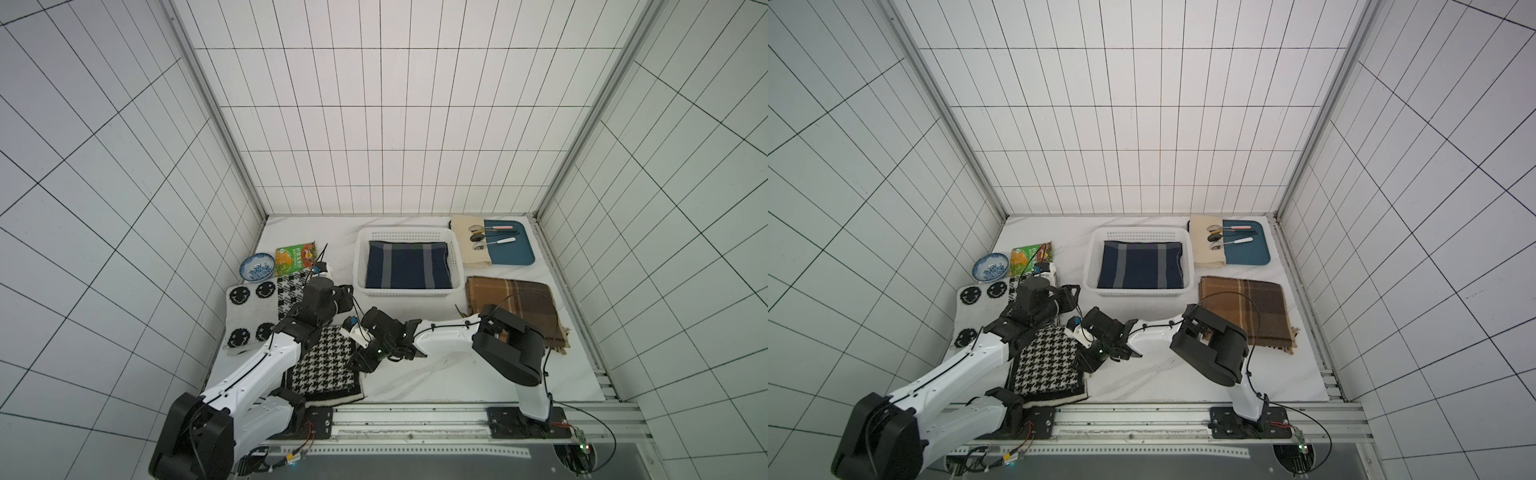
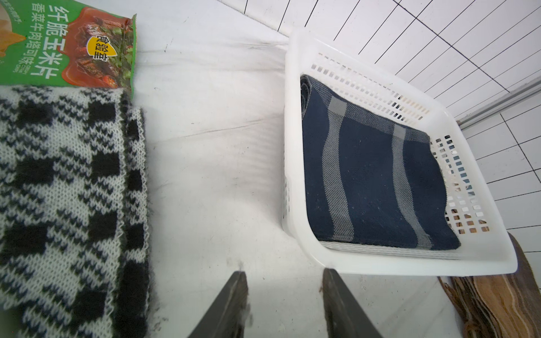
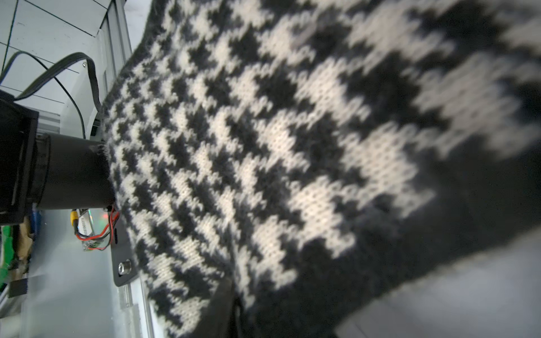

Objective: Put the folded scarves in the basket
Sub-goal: Move the scarf to the center of the board.

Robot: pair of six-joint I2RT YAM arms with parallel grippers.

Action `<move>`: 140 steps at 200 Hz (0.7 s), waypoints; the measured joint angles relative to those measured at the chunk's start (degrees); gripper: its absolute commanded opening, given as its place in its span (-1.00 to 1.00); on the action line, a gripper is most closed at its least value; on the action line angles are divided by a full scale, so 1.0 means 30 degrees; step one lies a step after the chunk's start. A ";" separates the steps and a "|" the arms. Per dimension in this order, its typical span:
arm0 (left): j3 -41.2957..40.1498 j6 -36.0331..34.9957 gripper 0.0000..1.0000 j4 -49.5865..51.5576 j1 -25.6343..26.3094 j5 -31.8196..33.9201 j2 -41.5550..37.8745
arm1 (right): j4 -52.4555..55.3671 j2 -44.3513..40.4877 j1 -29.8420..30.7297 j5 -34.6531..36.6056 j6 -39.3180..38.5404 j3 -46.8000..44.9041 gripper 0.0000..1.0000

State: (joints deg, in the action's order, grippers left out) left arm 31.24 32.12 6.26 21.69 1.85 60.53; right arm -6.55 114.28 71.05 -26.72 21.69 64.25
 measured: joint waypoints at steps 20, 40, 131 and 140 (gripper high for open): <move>-0.0007 0.0029 -0.10 -0.0007 0.0000 -0.0189 0.0073 | -0.0270 -0.0882 -0.0321 0.0401 0.0299 -0.1209 -0.71; 0.0000 0.0168 -0.10 -0.0007 0.0000 -0.0627 0.0153 | -0.0219 -0.2783 -0.1129 0.0765 0.0590 -0.3570 -0.68; -0.1603 0.1333 0.07 -0.1027 0.0794 -0.4058 0.0801 | 0.2572 -1.0156 -0.6943 0.1785 0.0634 -1.0287 -0.21; -0.1727 0.1297 0.11 -0.1013 0.1129 -0.4065 0.1056 | 0.2608 -1.0703 -0.6951 0.2062 0.0597 -1.0652 -0.14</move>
State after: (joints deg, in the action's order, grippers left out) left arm 26.06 36.01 3.22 25.08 -10.35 63.70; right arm 1.28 82.17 50.19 -20.53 23.49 32.29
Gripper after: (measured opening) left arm 0.534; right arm 0.394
